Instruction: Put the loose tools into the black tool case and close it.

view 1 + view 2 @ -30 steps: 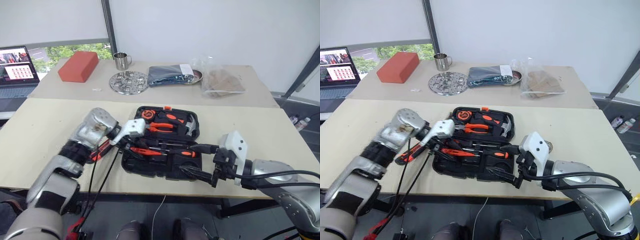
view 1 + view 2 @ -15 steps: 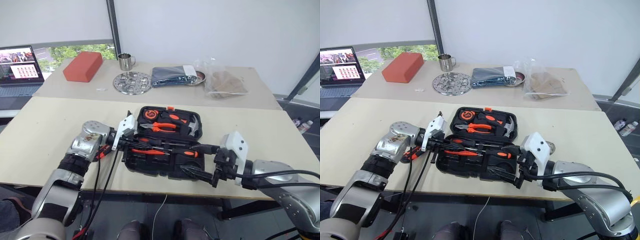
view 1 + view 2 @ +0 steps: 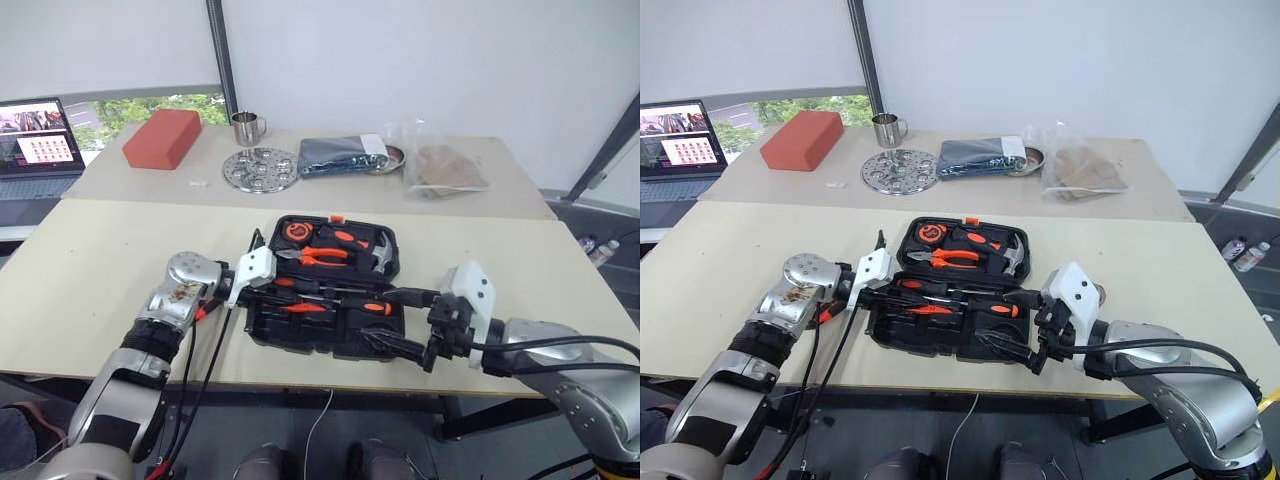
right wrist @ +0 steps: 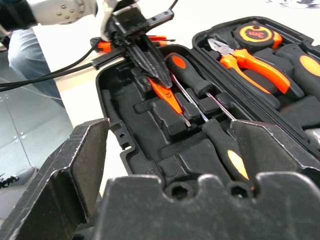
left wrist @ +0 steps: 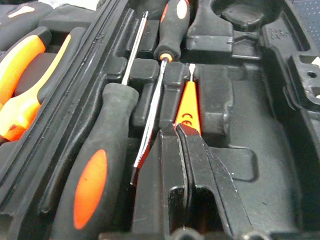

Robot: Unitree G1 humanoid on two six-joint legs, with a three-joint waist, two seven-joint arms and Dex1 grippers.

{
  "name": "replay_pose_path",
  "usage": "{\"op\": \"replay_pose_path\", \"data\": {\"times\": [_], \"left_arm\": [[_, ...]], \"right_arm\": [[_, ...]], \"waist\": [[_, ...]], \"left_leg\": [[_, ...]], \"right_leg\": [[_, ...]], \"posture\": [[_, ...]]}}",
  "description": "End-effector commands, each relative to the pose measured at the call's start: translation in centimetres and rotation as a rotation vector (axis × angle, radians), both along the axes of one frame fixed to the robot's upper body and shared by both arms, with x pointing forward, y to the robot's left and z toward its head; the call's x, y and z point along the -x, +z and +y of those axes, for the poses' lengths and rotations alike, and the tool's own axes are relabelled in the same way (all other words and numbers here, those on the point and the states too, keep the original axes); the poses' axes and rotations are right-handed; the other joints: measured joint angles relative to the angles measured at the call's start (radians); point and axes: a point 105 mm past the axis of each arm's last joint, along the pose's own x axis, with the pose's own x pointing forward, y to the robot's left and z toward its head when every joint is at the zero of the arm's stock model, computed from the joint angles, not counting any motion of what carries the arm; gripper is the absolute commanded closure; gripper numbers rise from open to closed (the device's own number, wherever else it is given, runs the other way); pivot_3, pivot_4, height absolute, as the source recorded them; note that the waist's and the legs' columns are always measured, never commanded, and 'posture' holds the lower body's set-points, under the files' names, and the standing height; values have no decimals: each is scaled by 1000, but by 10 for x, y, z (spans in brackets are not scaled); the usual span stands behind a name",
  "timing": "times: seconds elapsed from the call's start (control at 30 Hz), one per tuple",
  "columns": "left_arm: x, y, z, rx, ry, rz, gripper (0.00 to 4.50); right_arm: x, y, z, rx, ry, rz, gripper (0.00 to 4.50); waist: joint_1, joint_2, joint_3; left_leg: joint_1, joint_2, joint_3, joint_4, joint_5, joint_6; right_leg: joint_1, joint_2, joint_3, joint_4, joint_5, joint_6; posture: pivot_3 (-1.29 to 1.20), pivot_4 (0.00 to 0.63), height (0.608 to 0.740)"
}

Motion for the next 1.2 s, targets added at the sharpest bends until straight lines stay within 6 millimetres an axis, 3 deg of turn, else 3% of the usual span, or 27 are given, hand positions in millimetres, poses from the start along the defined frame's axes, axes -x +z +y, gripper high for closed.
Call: {"op": "replay_pose_path", "data": {"times": [0.03, 0.13, 0.23, 0.33, 0.47, 0.57, 0.63, 0.7, 0.93, 1.13, 1.2], "left_arm": [[5, -18, 14, -70, 43, 50, 4435], [-4, 5, 26, -9, 134, 41, 4435], [-5, 42, 48, 123, 260, 44, 3755], [11, 66, 83, 216, 434, 59, 2634], [42, 59, 136, 202, 688, 67, 1219], [61, 47, 162, 157, 815, 78, 130], [71, 36, 180, 107, 879, 79, 60], [71, 34, 182, 94, 894, 78, 60], [46, 34, 153, 42, 805, 98, 60], [14, 5, 147, -141, 814, 147, 60], [7, 1, 149, -166, 833, 153, 589]], "right_arm": [[-2, 8, 2, -11, 16, -33, 0], [-3, 10, 5, -11, 35, -47, 0], [-3, 19, 10, -16, 83, -69, 0], [-1, 27, 16, -28, 155, -74, 0], [0, 30, 23, 1, 249, -85, 0], [-1, 30, 25, 7, 287, -83, 0], [-3, 31, 27, 7, 308, -82, 0], [-4, 30, 29, 9, 319, -79, 0], [-1, 24, 32, 13, 328, -65, 0], [4, 21, 33, 28, 313, -89, 0], [4, 21, 33, 22, 293, -96, 0]], "waist": [[-4, 1, -1], [-10, 1, -1], [-20, 1, -1], [-23, 1, 0], [-20, 2, 0], [-7, 2, 0], [2, 2, 1], [11, 2, 1], [22, 2, 1], [7, 2, 1], [4, 2, 1]], "left_leg": [[0, 0, 0, 0, 0, 0], [0, 0, 0, 0, 0, 0], [-2, 0, 0, 0, 0, 0], [-5, 1, -1, 0, 1, -1], [-5, 0, -2, -1, 1, -1], [-5, -1, -2, -2, 0, -1], [-5, -1, -2, -2, 0, -1], [-6, -1, -2, -2, -5, -8], [-9, -3, -4, -1, -6, -12], [-9, -3, 1, -2, -1, -3], [-9, -1, 4, -2, -1, -3]], "right_leg": [[0, 0, 0, 0, 0, 0], [0, 0, 0, 0, 0, 0], [-2, 1, 0, 1, 0, 0], [-6, 1, 0, 1, 0, 0], [-5, -1, 1, 0, 0, 1], [-5, -2, 0, 0, -1, 2], [-4, -3, -1, -1, -1, 1], [-5, -5, -1, -2, -4, 6], [-10, -11, -2, 0, 2, 0], [-10, 0, -2, 1, 2, 0], [-11, 1, 0, 1, 2, 0]], "posture": [[0, 150, 736], [0, 150, 736], [0, 150, 736], [0, 150, 736], [0, 150, 736], [0, 150, 736], [0, 150, 736], [0, 150, 736], [0, 150, 736], [0, 150, 736], [0, 150, 736]]}}
